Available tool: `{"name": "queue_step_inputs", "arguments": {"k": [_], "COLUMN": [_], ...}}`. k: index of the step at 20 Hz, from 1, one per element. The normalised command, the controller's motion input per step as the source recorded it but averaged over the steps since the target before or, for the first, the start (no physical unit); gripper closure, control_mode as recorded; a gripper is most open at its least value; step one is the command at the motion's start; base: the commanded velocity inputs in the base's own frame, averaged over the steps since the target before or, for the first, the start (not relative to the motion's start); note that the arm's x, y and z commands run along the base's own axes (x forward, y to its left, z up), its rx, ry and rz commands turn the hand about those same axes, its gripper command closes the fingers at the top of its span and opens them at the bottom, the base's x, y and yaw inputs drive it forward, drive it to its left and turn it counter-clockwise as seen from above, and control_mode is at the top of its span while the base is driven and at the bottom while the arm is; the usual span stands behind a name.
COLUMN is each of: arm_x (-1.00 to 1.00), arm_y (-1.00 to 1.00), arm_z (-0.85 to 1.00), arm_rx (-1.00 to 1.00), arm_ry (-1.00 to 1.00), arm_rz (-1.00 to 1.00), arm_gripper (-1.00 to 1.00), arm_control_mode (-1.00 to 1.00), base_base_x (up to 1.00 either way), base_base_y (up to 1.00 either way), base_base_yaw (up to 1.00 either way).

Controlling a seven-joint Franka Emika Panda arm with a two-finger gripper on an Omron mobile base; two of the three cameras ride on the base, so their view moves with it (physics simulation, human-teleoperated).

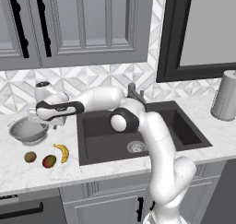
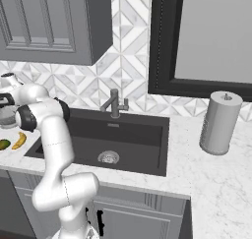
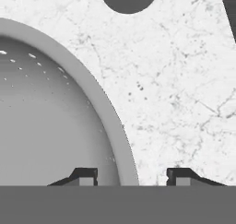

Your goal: Put the colander in the sink, put the kiwi, banana, mango in the colander, and turn on the sink faucet and pour water over the colander.

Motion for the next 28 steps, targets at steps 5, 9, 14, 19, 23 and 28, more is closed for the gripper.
{"name": "queue_step_inputs", "arguments": {"k": [5,9,14,19,23,28], "arm_x": [-0.41,-0.52,-0.5,-0.36,-0.49,-0.31], "arm_y": [-0.3,-0.54,-0.55,-0.64,-0.73,-0.75], "arm_z": [0.41,0.04,-0.14,0.0,0.16,0.06], "arm_rx": [0.08,0.07,0.09,0.22,0.25,0.23], "arm_ry": [-0.09,-0.11,-0.17,-0.24,-0.13,0.08], "arm_rz": [-0.13,-0.18,-0.2,-0.23,-0.27,-0.33], "arm_gripper": [1.0,1.0,1.0,1.0,1.0,1.0], "arm_control_mode": [-1.0,-1.0,-1.0,-1.0,-1.0,-1.0], "base_base_x": [0.0,0.0,0.0,0.0,0.0,0.0], "base_base_y": [0.0,0.0,0.0,0.0,0.0,0.0], "base_base_yaw": [0.0,0.0,0.0,0.0,0.0,0.0]}}
